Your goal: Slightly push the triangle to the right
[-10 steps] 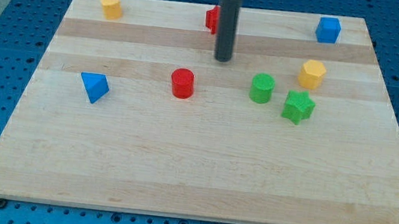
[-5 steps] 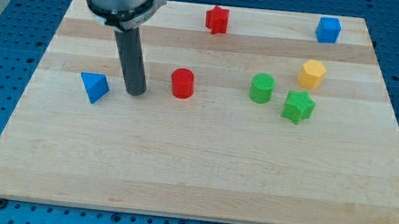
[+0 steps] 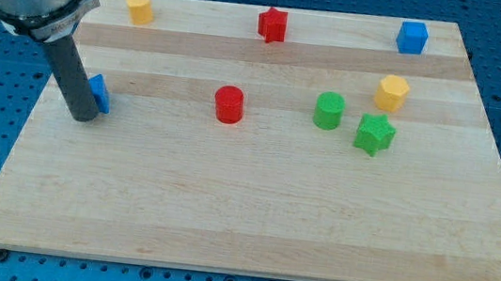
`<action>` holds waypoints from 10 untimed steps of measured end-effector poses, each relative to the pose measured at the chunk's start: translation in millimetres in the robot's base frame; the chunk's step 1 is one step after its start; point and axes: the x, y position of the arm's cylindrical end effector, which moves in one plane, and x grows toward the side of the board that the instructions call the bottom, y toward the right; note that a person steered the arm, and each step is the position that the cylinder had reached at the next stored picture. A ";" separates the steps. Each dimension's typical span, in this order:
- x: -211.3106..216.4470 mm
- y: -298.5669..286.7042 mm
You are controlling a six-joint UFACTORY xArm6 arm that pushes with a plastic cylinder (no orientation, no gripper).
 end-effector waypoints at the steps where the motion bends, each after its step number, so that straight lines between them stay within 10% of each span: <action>1: -7.5 0.0; 10: -16.3 -20.3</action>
